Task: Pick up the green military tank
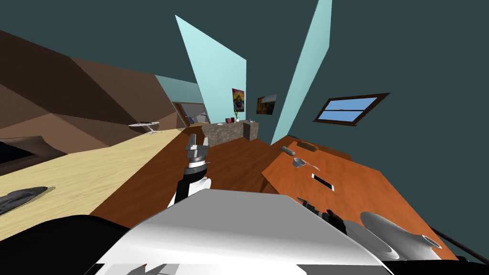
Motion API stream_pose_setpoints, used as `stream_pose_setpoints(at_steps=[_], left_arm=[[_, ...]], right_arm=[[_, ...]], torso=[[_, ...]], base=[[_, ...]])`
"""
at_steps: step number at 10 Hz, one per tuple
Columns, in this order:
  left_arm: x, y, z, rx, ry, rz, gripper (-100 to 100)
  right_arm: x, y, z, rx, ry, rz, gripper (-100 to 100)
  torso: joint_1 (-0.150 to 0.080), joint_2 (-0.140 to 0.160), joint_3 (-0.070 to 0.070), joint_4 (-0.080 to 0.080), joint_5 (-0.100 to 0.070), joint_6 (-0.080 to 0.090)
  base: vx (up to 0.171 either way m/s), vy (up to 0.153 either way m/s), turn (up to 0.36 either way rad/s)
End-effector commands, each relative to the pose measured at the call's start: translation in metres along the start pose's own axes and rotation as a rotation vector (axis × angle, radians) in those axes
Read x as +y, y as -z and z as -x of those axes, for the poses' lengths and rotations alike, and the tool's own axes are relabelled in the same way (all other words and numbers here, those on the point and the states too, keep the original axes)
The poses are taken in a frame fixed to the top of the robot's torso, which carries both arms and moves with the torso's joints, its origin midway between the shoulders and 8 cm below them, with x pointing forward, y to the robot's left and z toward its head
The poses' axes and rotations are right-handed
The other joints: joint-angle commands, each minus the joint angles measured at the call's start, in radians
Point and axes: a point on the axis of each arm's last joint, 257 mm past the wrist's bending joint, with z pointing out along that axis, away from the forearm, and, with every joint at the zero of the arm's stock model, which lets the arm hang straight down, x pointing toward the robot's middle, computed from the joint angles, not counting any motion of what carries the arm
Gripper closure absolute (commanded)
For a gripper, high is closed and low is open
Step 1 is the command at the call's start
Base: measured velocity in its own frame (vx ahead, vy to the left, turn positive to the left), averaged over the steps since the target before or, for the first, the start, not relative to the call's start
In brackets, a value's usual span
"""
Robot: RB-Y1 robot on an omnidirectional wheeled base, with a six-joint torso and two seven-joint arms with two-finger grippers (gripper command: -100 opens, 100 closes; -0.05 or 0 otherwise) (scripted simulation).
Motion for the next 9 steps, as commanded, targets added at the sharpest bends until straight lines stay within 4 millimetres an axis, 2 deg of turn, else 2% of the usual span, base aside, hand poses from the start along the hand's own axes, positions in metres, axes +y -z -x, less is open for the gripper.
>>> stream_pose_setpoints(at_steps=[1,3,4,6,7,9], left_arm=[[0.0,0.0,0.0,0.0,0.0,0.0,0],[0.0,0.0,0.0,0.0,0.0,0.0,0],[0.0,0.0,0.0,0.0,0.0,0.0,0],[0.0,0.0,0.0,0.0,0.0,0.0,0],[0.0,0.0,0.0,0.0,0.0,0.0,0],[0.0,0.0,0.0,0.0,0.0,0.0,0]], right_arm=[[0.004,0.019,-0.044,0.114,0.029,0.022,-100],[0.004,0.019,-0.045,0.115,0.031,0.022,-100],[0.006,0.033,-0.073,0.187,0.05,0.038,-100],[0.006,0.032,-0.072,0.185,0.052,0.038,-100],[0.006,0.045,-0.093,0.244,0.077,0.053,-100],[0.007,0.047,-0.099,0.255,0.067,0.053,-100]], torso=[[0.0,0.0,0.0,0.0,0.0,0.0],[-0.001,0.0,0.0,0.0,0.0,0.001],[0.0,0.0,0.0,0.0,0.0,0.001],[0.0,0.0,0.0,0.0,0.0,0.001],[0.0,0.0,0.0,0.0,0.0,0.001],[0.0,0.0,0.0,0.0,0.0,0.001]], base=[[0.007,-0.016,0.412],[0.007,-0.02,0.029],[-0.001,-0.005,0.157],[0.0,-0.009,0.07],[0.0,-0.007,0.209],[0.003,-0.012,0.032]])
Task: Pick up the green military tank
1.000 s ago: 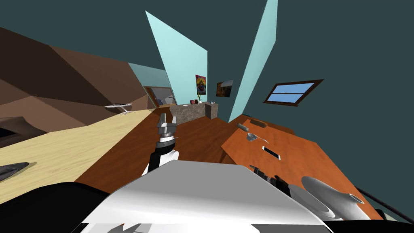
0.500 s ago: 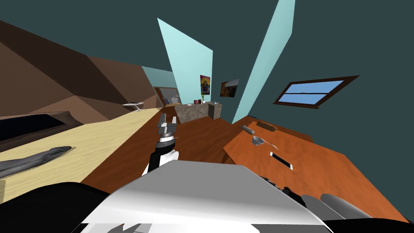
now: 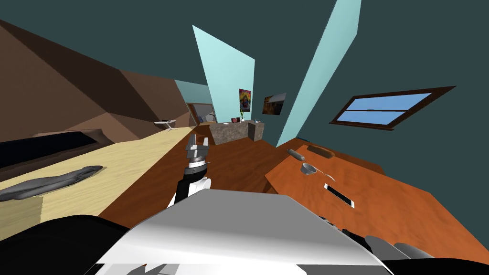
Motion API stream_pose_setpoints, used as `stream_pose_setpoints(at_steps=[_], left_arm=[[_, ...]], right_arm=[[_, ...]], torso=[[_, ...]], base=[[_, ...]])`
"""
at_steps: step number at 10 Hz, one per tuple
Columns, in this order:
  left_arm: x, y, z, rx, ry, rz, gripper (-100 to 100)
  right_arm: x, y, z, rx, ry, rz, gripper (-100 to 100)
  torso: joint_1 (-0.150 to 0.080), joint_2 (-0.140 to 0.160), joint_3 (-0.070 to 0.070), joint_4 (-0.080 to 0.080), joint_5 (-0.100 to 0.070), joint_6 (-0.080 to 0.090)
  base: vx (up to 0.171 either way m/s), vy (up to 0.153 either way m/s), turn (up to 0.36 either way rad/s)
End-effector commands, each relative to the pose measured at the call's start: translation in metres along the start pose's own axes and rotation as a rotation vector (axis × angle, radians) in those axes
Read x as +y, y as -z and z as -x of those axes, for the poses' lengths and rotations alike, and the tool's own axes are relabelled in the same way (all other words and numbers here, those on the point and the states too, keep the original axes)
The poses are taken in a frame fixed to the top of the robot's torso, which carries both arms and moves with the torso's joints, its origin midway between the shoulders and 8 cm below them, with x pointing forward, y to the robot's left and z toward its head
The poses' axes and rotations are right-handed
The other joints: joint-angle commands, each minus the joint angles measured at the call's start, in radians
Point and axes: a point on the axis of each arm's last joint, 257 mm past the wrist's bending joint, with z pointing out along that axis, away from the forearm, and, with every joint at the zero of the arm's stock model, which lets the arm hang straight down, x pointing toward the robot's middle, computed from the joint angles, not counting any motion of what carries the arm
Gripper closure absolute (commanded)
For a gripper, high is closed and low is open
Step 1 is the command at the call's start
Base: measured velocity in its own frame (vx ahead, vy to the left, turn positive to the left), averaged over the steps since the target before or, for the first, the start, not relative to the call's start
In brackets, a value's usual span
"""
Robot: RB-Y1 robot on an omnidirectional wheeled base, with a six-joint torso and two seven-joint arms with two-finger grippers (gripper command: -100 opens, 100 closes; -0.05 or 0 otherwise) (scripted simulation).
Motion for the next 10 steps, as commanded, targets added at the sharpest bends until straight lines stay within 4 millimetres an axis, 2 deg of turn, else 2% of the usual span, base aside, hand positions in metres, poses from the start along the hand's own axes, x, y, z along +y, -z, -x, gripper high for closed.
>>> stream_pose_setpoints(at_steps=[1,2,3,5,7,8,10], left_arm=[[0.0,0.0,0.0,0.0,0.0,0.0,0],[0.0,0.0,0.0,0.0,0.0,0.0,0],[0.0,0.0,0.0,0.0,0.0,0.0,0],[0.0,0.0,0.0,0.0,0.0,0.0,0],[0.0,0.0,0.0,0.0,0.0,0.0,0],[0.0,0.0,0.0,0.0,0.0,0.0,0],[0.0,0.0,0.0,0.0,0.0,0.0,0]], right_arm=[[0.004,0.008,-0.029,0.066,0.018,0.016,-100],[0.004,0.009,-0.03,0.067,0.016,0.016,-100],[0.006,0.018,-0.053,0.124,0.033,0.03,-100],[0.007,0.019,-0.054,0.126,0.031,0.03,-100],[0.011,0.04,-0.096,0.227,0.058,0.055,-100],[0.011,0.04,-0.096,0.227,0.058,0.055,-100],[0.015,0.065,-0.135,0.328,0.085,0.082,-100]], torso=[[0.0,0.0,0.0,0.0,0.0,0.0],[0.0,0.0,0.0,0.0,0.0,-0.001],[0.0,0.0,0.0,0.0,0.0,0.0],[-0.001,0.0,0.0,0.0,0.0,0.0],[0.0,0.0,0.0,0.0,0.0,-0.001],[-0.001,0.0,0.0,0.0,0.0,0.0],[-0.001,0.0,0.0,0.0,0.0,-0.001]], base=[[0.0,-0.006,0.134],[-0.001,-0.013,0.116],[0.0,-0.017,0.188],[0.001,-0.014,0.026],[0.001,-0.013,0.153],[-0.002,-0.022,0.085],[-0.003,-0.017,0.158]])
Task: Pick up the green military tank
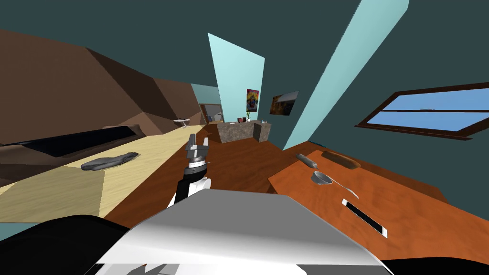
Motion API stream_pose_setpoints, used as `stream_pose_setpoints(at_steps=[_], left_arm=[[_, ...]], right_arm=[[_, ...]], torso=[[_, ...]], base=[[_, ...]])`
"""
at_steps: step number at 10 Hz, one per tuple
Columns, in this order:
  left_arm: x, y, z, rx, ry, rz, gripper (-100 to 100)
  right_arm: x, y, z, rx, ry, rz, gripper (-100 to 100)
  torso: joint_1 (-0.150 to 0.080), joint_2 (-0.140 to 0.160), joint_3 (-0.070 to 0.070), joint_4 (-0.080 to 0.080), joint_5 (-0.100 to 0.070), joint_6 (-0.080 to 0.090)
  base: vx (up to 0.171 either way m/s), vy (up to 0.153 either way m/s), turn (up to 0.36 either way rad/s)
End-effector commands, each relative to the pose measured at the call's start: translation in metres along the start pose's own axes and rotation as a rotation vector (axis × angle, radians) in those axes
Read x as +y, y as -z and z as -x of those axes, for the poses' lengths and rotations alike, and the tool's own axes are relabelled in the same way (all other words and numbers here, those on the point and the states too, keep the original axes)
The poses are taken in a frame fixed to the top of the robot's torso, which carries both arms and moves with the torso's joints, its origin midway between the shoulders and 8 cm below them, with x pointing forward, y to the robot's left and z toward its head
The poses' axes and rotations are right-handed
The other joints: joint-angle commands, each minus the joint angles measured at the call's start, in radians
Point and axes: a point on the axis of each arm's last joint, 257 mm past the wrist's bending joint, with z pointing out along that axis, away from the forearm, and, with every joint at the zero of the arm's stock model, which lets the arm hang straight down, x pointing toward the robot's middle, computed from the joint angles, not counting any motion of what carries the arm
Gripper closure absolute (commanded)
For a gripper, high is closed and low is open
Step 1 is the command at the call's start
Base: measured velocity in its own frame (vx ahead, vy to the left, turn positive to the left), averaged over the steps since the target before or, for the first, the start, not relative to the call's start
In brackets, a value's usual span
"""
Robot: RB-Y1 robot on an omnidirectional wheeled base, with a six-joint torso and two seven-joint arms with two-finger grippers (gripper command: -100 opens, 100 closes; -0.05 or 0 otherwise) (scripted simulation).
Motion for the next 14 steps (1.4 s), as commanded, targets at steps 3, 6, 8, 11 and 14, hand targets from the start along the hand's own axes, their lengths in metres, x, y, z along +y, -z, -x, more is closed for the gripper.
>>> stream_pose_setpoints(at_steps=[3,6,8,11,14], left_arm=[[0.0,0.0,0.0,0.0,0.0,0.0,0],[0.0,0.0,0.0,0.0,0.0,0.0,0],[0.0,0.0,0.0,0.0,0.0,0.0,0],[0.0,0.0,0.0,0.0,0.0,0.0,0],[0.0,0.0,0.0,0.0,0.0,0.0,0]], right_arm=[[0.003,0.001,-0.012,0.025,-0.002,0.005,0],[0.026,-0.024,-0.005,0.028,-0.02,0.007,-100],[0.023,-0.02,-0.008,0.027,-0.018,0.007,100],[0.023,-0.02,-0.008,0.027,-0.018,0.007,100],[0.004,-0.018,-0.004,0.023,-0.048,-0.039,-100]], torso=[[0.001,0.0,0.0,0.0,0.0,0.001],[-0.002,-0.001,0.0,0.0,-0.001,0.0],[-0.001,0.0,0.0,0.0,-0.001,0.001],[0.001,0.0,0.0,0.0,0.0,0.001],[0.002,0.0,0.0,0.0,0.0,0.001]], base=[[-0.001,-0.009,0.026],[0.008,-0.054,0.071],[0.002,-0.015,0.004],[0.0,0.0,0.0],[-0.019,0.034,-0.035]])
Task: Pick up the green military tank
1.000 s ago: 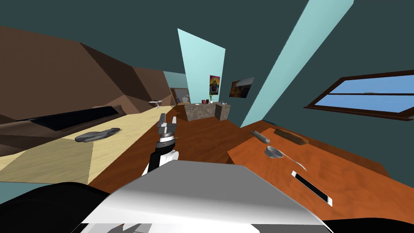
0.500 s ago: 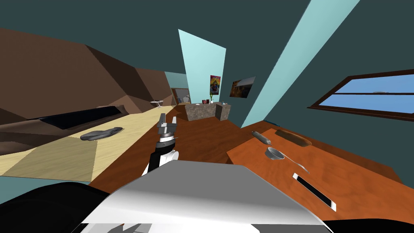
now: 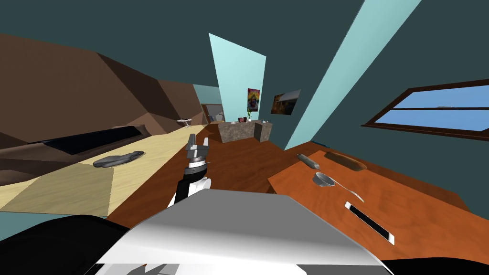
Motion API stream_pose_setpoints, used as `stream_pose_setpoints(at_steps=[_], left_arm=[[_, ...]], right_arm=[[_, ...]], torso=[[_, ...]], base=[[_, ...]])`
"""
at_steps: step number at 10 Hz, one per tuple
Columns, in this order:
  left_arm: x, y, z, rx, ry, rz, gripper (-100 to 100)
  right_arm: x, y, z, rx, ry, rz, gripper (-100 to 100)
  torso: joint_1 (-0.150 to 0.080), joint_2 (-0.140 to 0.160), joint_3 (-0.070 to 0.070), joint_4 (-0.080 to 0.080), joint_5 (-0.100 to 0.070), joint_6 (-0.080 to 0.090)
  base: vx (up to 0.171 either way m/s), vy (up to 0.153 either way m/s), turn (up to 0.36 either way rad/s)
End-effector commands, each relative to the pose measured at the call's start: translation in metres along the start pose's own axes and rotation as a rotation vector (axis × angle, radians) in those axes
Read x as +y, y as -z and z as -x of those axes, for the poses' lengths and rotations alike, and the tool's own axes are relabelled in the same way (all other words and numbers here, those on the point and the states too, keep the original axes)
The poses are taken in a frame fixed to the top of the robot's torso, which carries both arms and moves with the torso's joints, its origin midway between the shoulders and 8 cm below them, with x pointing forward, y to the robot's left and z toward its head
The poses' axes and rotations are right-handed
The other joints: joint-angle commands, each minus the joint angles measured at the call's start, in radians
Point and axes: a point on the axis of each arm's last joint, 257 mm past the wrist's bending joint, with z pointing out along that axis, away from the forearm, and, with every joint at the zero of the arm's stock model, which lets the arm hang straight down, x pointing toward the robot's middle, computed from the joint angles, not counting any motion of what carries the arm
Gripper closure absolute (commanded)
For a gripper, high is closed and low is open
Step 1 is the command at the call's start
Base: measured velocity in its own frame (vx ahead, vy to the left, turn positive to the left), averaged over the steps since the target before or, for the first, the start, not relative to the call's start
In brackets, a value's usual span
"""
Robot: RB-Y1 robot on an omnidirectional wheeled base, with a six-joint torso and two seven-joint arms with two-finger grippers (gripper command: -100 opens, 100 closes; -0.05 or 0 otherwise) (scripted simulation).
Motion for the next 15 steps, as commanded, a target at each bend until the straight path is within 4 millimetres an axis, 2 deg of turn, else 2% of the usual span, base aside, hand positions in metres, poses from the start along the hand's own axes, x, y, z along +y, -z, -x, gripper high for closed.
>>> stream_pose_setpoints(at_steps=[1,2,3,7,9,11,12,13,14,15], left_arm=[[0.0,0.0,0.0,0.0,0.0,0.0,0],[0.0,0.0,0.0,0.0,0.0,0.0,0],[0.0,0.0,0.0,0.0,0.0,0.0,0],[0.0,0.0,0.0,0.0,0.0,0.0,0],[0.0,0.0,0.0,0.0,0.0,0.0,0],[0.0,0.0,0.0,0.0,0.0,0.0,0],[0.0,0.0,0.0,0.0,0.0,0.0,0],[0.0,0.0,0.0,0.0,0.0,0.0,0],[0.0,0.0,0.0,0.0,0.0,0.0,0],[0.0,0.0,0.0,0.0,0.0,0.0,0]], right_arm=[[-0.02,-0.001,0.006,-0.006,-0.038,-0.047,-100],[-0.032,0.0,0.011,-0.014,-0.063,-0.076,-100],[-0.032,0.0,0.011,-0.014,-0.063,-0.076,-100],[-0.09,0.002,0.042,-0.08,-0.218,-0.226,-100],[-0.092,0.003,0.043,-0.088,-0.232,-0.233,-100],[-0.127,0.006,0.064,-0.142,-0.344,-0.321,-100],[-0.13,0.008,0.066,-0.153,-0.366,-0.33,-100],[-0.148,0.011,0.076,-0.181,-0.425,-0.377,-100],[-0.15,0.012,0.077,-0.192,-0.446,-0.382,-100],[-0.17,0.016,0.088,-0.224,-0.513,-0.43,-100]], torso=[[0.0,0.0,0.0,0.0,0.0,0.0],[0.006,0.002,0.001,0.001,0.001,0.0],[0.005,0.004,0.002,0.001,0.001,0.0],[0.001,0.005,0.003,0.001,0.0,0.0],[0.0,0.006,0.004,0.002,0.001,0.0],[-0.004,0.002,0.001,0.0,-0.001,0.0],[-0.004,0.005,0.003,0.001,-0.001,0.0],[-0.003,0.004,0.003,0.001,0.0,0.0],[-0.003,0.004,0.003,0.001,0.0,0.0],[-0.004,0.002,0.002,0.001,0.0,0.0]], base=[[-0.08,0.19,-0.119],[-0.13,0.163,-0.103],[-0.095,0.093,-0.014],[-0.114,0.094,-0.106],[-0.094,0.044,-0.011],[-0.113,0.016,-0.109],[-0.124,0.036,-0.058],[-0.11,0.031,-0.085],[-0.085,0.022,-0.041],[-0.107,0.015,-0.082]])
